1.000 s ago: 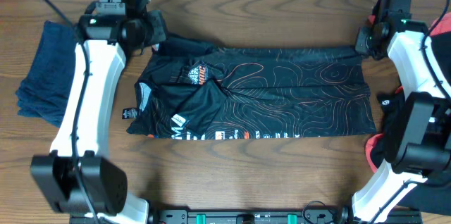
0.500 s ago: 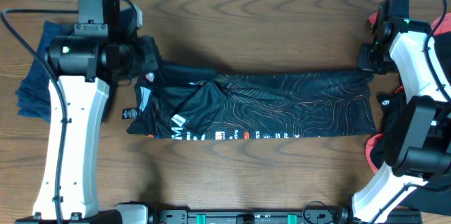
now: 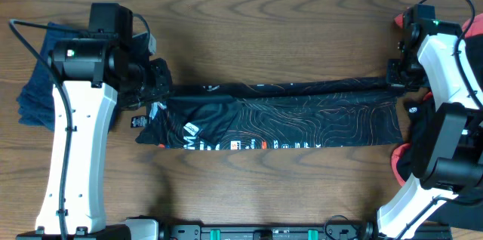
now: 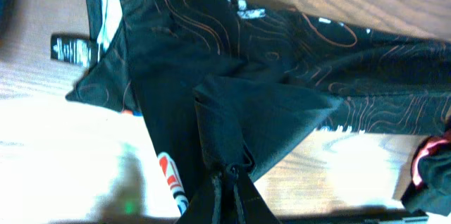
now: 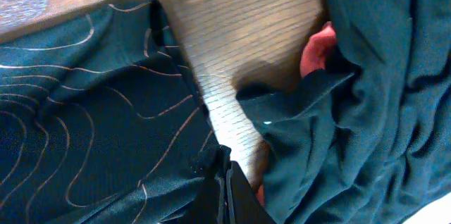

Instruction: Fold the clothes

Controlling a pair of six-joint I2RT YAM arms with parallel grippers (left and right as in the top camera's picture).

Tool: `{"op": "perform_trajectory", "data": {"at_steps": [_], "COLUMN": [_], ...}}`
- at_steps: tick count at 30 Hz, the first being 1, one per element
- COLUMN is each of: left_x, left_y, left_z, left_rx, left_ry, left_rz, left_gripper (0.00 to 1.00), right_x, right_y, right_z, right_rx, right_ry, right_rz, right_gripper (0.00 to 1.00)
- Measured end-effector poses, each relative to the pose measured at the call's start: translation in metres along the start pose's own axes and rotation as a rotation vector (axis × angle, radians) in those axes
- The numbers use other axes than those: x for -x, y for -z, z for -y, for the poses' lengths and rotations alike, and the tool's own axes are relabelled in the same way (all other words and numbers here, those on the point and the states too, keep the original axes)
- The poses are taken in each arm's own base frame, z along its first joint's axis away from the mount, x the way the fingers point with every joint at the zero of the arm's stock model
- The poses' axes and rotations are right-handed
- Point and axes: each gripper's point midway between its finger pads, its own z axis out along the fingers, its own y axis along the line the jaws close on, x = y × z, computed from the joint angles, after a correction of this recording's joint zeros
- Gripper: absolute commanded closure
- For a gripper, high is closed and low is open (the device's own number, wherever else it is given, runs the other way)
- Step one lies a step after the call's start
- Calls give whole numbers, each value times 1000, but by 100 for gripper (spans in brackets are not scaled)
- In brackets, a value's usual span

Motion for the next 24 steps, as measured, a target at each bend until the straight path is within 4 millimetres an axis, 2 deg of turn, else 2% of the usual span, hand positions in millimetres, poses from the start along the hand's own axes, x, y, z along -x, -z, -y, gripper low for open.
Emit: {"op": "perform_trajectory", "data": {"at_steps": [4, 13, 19, 24], "left_x": [-10, -32, -21, -2], "left_y": [-6, -28, -32, -34], "left_z": [-5, -10, -7, -2], "left_rx": [13, 37, 24, 1], "left_ry": [12, 13, 0, -20], "left_rz": [-44, -140, -98, -21], "left_gripper": [94, 94, 94, 94], "right_x": [-3, -28, -29, -29], "right_y": [0, 1, 2, 2], "right_z": [3, 7, 7, 7], "right_rx": [-12, -30, -31, -32], "right_ry": [3, 34, 35, 35], "right_rz": [-13, -112, -116, -116], "right_gripper": [99, 99, 99, 99]}}
